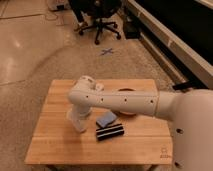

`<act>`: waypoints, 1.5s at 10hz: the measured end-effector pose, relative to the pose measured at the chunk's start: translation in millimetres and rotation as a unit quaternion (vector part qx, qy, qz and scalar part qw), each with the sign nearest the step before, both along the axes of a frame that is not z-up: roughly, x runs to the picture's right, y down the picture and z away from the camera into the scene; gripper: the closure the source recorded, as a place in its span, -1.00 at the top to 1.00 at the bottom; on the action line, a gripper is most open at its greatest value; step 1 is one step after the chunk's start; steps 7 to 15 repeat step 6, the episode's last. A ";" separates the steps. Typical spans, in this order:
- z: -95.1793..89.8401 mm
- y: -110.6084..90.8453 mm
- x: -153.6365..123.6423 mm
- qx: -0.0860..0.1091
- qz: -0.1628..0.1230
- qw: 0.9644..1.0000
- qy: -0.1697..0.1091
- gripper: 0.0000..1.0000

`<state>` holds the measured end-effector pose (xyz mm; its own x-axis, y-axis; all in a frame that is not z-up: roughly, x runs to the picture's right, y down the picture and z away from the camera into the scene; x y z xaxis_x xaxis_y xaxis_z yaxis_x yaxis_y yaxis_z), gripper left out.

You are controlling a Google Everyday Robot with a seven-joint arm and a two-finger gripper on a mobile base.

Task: Pick up the ceramic cup

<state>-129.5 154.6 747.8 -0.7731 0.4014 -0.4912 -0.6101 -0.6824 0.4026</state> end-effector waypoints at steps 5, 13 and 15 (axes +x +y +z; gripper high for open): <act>-36.3 -23.4 1.4 0.010 0.013 1.000 -0.014 -1.00; -44.6 -24.3 -0.3 0.005 0.011 1.000 -0.027 -1.00; -44.6 -24.3 -0.3 0.005 0.011 1.000 -0.027 -1.00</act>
